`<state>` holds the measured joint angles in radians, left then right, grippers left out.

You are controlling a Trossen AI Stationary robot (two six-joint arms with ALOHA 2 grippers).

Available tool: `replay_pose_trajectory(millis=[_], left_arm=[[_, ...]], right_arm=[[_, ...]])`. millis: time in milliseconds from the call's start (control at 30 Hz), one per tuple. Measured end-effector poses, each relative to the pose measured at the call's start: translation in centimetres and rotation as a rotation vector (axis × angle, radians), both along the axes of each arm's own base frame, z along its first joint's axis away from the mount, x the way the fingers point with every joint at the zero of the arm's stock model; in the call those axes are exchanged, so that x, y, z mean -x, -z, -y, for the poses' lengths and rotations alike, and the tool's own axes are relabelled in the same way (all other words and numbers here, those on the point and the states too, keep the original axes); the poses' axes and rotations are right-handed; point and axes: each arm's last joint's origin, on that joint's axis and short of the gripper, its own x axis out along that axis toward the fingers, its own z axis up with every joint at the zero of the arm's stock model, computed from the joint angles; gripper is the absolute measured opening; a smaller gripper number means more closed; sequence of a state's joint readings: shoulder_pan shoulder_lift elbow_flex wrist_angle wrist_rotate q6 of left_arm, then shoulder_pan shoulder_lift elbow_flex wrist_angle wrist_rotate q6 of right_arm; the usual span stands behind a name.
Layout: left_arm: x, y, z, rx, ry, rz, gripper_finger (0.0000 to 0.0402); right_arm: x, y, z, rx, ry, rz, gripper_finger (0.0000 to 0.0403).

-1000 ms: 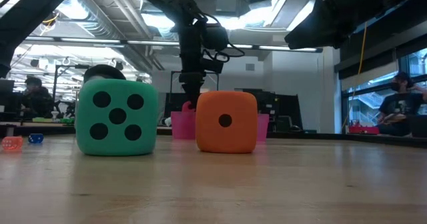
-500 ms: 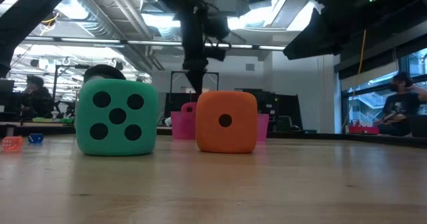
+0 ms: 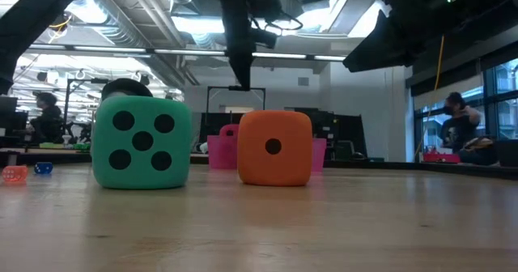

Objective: Pick & Place Dice
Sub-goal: Put the light blue die into the pink bin

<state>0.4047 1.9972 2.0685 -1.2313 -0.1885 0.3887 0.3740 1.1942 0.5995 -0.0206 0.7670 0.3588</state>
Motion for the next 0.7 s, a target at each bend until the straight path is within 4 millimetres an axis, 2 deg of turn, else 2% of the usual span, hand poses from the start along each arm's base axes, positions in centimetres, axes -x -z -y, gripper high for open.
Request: replay_pose_trajectory(millis=[167, 367, 500, 700], left_arm=[[0.7, -0.5, 0.9, 0.047, -0.013, -0.031, 0.0210], [1.9, -2.0, 2.7, 0.243, 0.017, 0.033, 0.0210], [2.9, -4.3, 4.6, 0.338, 0.044, 0.136, 0.0210], [5.3, -7.9, 8.4, 0.345, 0.092, 0.263, 0.0210]], right_arm=[[-0.1, -0.2, 0.0, -0.004, -0.003, 0.022, 0.0206], [-0.2, -0.3, -0.1, -0.003, -0.008, 0.033, 0.0206], [-0.4, -0.6, -0.3, -0.005, -0.054, 0.053, 0.0206], [-0.7, -1.1, -0.5, 0.007, -0.118, 0.079, 0.0206]])
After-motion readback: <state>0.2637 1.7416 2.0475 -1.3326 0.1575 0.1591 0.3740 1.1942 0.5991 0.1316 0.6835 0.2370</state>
